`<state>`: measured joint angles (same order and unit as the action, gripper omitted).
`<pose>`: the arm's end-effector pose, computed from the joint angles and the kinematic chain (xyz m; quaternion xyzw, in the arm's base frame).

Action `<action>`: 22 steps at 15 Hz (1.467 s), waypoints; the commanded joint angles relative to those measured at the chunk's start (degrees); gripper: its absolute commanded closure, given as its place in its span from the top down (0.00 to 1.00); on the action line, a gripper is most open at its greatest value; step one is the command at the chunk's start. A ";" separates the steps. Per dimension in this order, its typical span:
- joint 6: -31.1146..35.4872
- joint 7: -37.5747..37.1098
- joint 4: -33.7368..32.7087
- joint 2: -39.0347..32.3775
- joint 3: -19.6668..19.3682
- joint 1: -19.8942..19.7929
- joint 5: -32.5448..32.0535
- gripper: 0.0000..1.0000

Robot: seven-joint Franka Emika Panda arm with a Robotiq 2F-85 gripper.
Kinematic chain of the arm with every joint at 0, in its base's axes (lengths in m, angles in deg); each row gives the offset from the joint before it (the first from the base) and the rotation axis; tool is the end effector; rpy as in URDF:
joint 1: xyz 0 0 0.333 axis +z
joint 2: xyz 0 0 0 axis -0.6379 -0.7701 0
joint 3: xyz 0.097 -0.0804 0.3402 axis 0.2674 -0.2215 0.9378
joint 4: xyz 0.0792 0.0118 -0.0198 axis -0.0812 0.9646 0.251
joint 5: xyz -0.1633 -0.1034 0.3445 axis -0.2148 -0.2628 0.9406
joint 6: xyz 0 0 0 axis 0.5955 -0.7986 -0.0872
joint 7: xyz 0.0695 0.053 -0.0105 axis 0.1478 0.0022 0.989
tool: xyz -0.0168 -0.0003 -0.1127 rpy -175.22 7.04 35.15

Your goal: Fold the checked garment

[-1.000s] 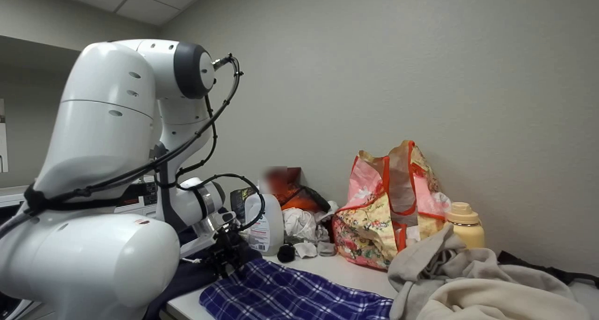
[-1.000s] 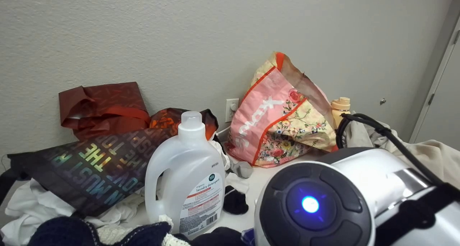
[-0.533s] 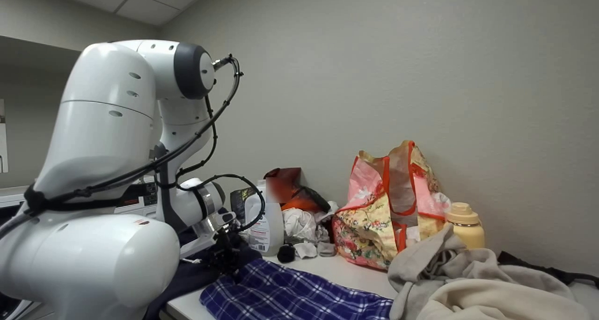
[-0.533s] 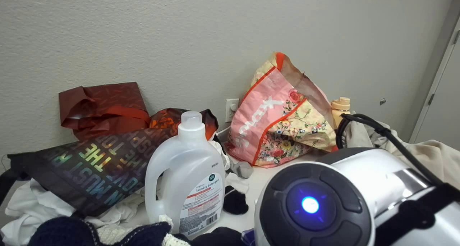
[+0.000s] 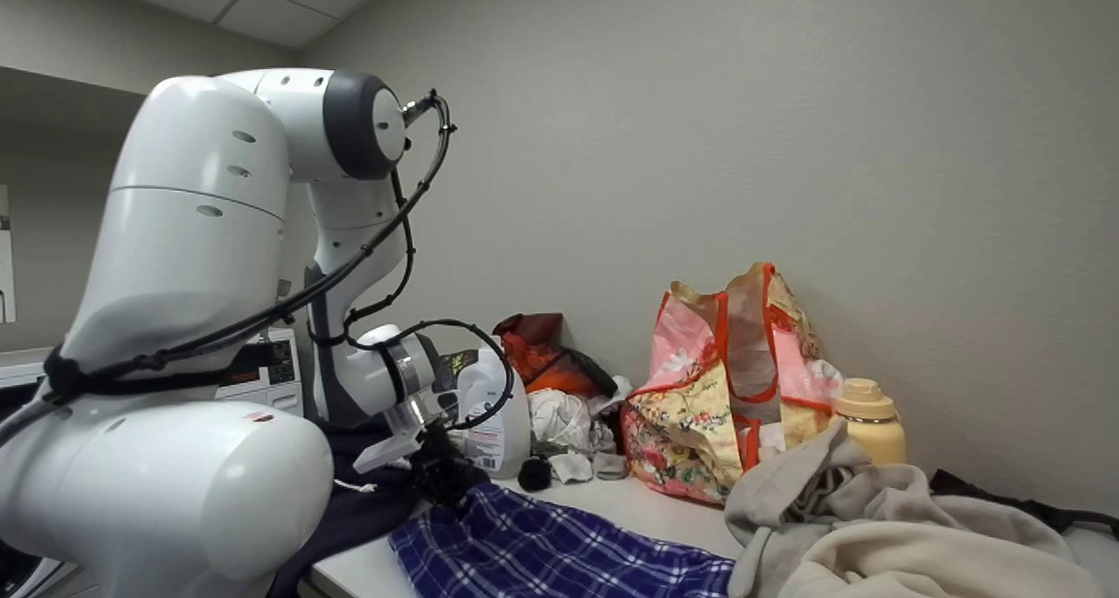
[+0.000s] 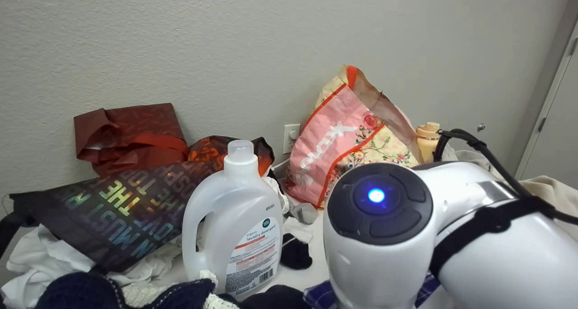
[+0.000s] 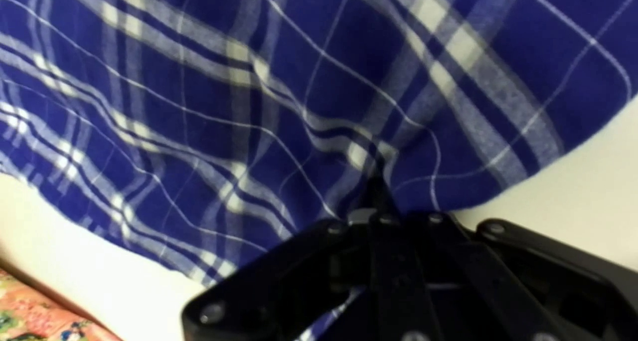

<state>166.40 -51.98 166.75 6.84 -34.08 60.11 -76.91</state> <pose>0.4067 0.2590 0.2367 0.9696 0.1331 0.0650 0.1949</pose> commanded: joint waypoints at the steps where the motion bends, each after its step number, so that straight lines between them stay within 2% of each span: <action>1: 0.58 3.12 0.81 3.29 -1.25 -2.63 3.57 0.01; 5: 2.93 10.68 1.76 6.71 -1.27 -5.26 11.86 0.01; 8: 4.53 19.39 2.93 10.15 -1.11 -6.46 21.11 0.01; 13: 2.81 31.18 4.57 16.84 -1.96 -8.56 34.46 0.01; 17: 2.05 34.70 6.34 20.59 -4.19 -11.74 37.53 0.01; 22: 1.13 33.86 7.25 22.90 -6.60 -16.33 34.57 0.01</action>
<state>168.79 -19.12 172.49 26.94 -39.84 46.01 -41.40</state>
